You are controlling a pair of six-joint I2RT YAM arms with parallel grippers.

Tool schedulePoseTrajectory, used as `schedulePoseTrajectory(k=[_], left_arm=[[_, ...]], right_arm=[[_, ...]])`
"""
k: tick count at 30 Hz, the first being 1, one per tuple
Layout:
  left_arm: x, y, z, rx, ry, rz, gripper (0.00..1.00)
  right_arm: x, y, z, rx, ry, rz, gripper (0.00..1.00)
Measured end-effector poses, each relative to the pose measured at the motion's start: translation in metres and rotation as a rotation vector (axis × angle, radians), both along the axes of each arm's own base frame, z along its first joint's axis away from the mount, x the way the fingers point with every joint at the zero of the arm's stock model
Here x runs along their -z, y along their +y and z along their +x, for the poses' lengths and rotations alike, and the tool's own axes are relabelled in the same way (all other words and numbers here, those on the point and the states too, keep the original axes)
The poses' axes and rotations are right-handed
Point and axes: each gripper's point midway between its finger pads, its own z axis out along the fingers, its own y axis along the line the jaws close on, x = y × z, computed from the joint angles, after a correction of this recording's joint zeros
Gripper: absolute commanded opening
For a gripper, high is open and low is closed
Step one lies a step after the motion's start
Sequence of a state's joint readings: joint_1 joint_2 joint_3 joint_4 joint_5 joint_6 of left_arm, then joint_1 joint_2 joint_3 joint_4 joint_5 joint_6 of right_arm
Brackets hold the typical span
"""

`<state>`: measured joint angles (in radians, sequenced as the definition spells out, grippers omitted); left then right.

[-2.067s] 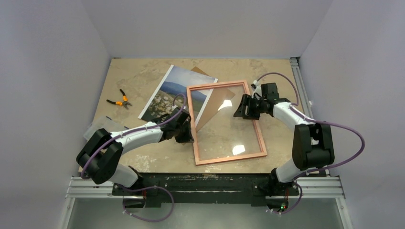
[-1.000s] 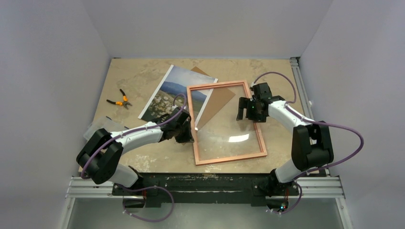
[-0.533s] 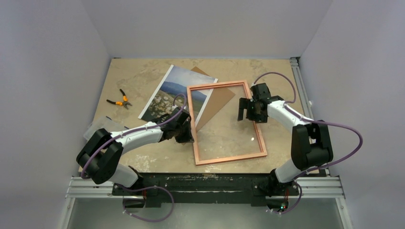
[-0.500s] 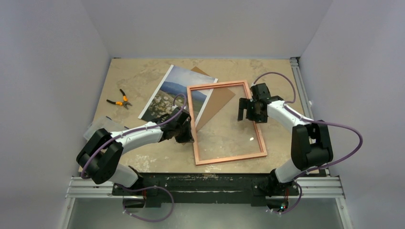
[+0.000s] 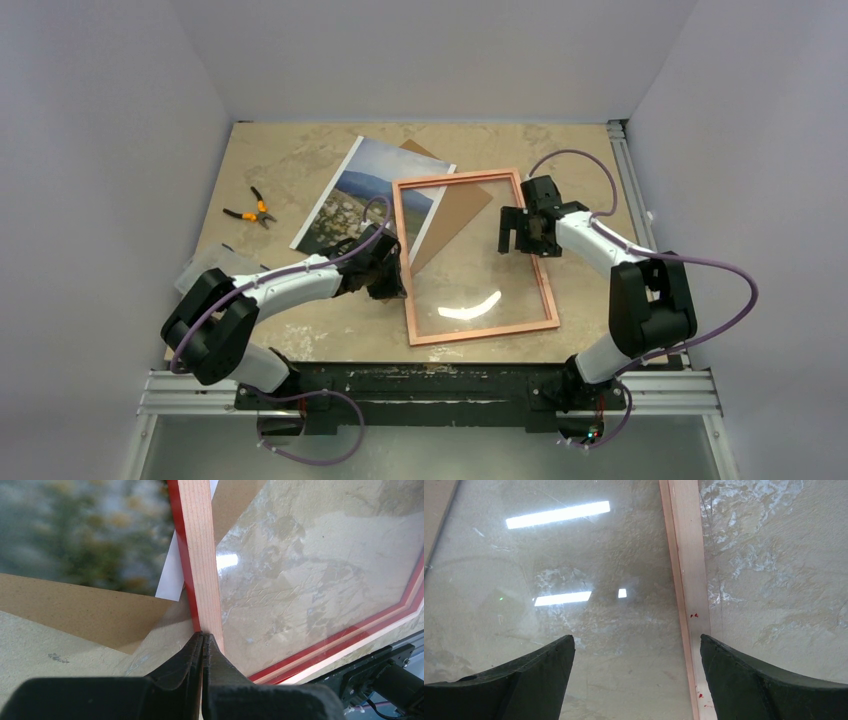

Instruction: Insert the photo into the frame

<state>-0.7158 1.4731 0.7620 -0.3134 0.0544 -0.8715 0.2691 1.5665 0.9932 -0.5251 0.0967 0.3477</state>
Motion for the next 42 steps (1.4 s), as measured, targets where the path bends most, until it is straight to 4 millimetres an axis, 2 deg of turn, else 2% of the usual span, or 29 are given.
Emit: schedulePoseTrajectory(k=[13, 20, 28, 32, 35, 42], left_arm=[[0.0, 0.0, 0.0, 0.002, 0.001, 0.004, 0.0], [0.0, 0.0, 0.0, 0.002, -0.001, 0.008, 0.0], [0.0, -0.001, 0.0, 0.001, -0.001, 0.008, 0.0], [0.0, -0.001, 0.001, 0.003, 0.0, 0.011, 0.0], [0.001, -0.001, 0.001, 0.003, 0.001, 0.012, 0.0], [0.001, -0.002, 0.001, 0.003, 0.002, 0.013, 0.0]], right_arm=[[0.0, -0.001, 0.0, 0.005, -0.001, -0.013, 0.93], [0.008, 0.001, 0.0, 0.001, 0.017, -0.008, 0.92], [0.006, 0.013, 0.004, -0.021, 0.008, 0.062, 0.91], [0.008, 0.034, -0.002, -0.051, 0.036, 0.171, 0.9], [0.009, 0.042, -0.007, -0.062, 0.054, 0.217, 0.9], [0.004, 0.04, -0.004, -0.037, 0.045, 0.249, 0.91]])
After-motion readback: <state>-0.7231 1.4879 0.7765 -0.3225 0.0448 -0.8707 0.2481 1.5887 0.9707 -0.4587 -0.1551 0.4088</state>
